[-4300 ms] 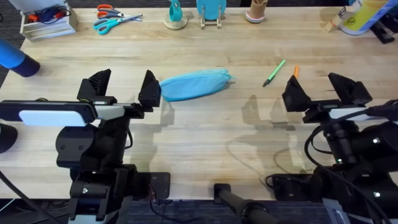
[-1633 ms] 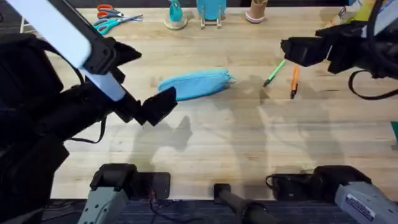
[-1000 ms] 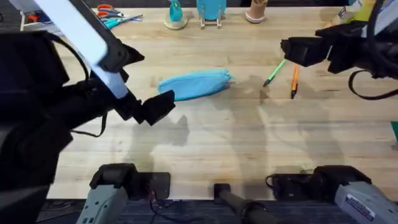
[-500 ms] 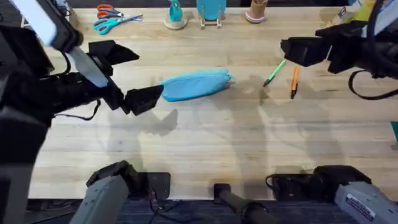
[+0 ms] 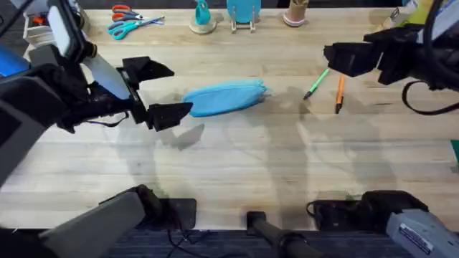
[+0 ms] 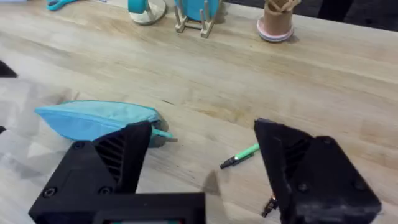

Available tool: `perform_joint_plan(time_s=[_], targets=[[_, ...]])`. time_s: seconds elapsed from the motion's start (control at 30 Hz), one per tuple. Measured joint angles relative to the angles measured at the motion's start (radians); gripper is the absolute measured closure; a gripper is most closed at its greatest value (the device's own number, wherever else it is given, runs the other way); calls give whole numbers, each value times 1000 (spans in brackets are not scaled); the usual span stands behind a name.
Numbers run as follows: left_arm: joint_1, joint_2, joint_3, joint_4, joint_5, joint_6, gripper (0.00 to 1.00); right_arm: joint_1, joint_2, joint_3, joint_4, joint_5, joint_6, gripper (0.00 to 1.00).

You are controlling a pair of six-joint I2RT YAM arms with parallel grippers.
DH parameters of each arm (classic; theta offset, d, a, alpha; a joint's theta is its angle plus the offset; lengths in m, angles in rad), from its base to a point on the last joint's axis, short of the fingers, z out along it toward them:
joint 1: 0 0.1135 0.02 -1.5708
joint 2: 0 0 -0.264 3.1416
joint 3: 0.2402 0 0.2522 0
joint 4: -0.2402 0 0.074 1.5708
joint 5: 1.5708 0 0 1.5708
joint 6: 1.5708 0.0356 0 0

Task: Unzip the bag, pick up the pens from the table one at a time and place them inside, then zip the bag closed.

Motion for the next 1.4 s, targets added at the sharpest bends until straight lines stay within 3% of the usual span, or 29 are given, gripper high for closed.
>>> perform_joint_plan(time_s=[0.2,0.57,0.93,1.1,1.4], targets=[[0,82,0,26,-20,68,7,0,0,0,0,0,0,6],[-6,106,0,98,-93,95,7,0,0,0,0,0,0,6],[-123,106,1,108,-200,96,8,0,0,0,0,0,0,6],[-144,126,4,164,-225,96,7,0,0,0,0,0,0,6],[-165,200,4,173,-196,95,7,0,0,0,0,0,0,6]])
